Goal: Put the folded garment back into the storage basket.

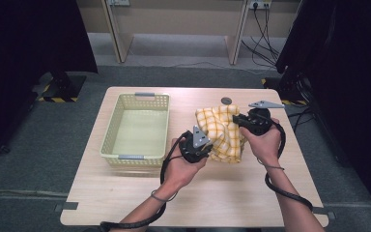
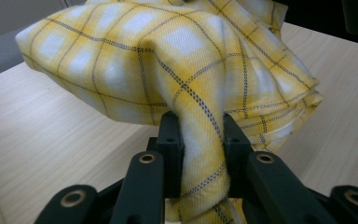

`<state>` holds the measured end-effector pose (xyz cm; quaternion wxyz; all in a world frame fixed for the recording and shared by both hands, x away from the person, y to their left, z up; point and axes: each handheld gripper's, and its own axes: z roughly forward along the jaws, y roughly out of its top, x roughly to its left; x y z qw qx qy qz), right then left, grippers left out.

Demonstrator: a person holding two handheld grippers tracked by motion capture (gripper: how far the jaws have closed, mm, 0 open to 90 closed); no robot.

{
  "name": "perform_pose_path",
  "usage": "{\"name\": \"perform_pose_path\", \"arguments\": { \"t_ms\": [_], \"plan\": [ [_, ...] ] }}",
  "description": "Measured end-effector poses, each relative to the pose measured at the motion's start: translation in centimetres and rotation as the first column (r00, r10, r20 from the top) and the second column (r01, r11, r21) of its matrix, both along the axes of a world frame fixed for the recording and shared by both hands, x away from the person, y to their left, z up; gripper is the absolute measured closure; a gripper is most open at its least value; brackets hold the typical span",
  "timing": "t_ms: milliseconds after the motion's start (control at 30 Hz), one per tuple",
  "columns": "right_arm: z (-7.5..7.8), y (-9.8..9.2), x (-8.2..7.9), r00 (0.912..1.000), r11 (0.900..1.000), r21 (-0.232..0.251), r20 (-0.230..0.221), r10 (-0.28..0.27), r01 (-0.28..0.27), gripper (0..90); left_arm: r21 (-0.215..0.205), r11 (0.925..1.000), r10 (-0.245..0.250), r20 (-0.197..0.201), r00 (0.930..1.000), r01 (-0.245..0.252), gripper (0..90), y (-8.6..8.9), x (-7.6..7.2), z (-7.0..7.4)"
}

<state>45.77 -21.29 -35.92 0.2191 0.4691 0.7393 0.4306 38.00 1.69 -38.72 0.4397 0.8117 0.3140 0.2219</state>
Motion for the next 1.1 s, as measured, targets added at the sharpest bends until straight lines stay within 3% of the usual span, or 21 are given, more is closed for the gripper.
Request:
{"name": "perform_pose_path", "arguments": {
  "t_ms": [467, 1100],
  "plan": [
    [3.3, 2.2, 0.5, 0.9979, 1.0, 0.0, 0.056, 0.031, -0.032, 77.5, -0.011, 0.9994, 0.033, 0.05, 0.9982, -0.033, 75.4, 2.3, -0.1, 2.9],
    [6.2, 6.0, 1.4, 0.9925, 0.997, -0.015, 0.095, 0.077, -0.076, 77.5, -0.017, 0.9958, 0.091, 0.067, 0.9936, -0.09, 75.7, 5.4, 0.3, 4.6]
  ]
}}
